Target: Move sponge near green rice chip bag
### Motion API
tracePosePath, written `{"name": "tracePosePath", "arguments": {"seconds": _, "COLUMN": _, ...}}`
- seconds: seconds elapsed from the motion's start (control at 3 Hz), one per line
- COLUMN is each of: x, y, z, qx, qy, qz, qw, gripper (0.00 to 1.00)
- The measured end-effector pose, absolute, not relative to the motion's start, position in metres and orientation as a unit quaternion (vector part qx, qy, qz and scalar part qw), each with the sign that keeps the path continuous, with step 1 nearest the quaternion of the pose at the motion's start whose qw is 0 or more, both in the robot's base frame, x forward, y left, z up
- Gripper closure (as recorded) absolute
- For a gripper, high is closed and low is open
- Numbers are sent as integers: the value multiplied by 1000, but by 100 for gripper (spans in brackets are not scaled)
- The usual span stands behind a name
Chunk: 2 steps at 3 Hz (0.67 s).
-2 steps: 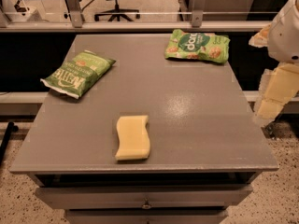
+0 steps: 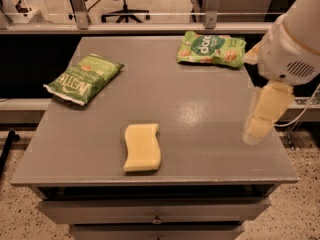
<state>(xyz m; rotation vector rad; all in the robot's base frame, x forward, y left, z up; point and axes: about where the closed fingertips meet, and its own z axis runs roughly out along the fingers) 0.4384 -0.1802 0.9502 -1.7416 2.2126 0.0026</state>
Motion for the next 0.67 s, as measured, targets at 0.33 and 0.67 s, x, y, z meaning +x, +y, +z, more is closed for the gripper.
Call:
{"name": "tracePosePath", "arguments": {"seconds": 0.33, "x": 435, "y": -126, "z": 912, "qx": -620, "qy": 766, "qz": 54, "qw": 157, "gripper": 0}}
{"name": "tracePosePath", "arguments": {"seconds": 0.67, "x": 428, "y": -78, "z": 876, "qx": -631, "qy": 754, "qz": 98, "qw": 152, "gripper": 0}}
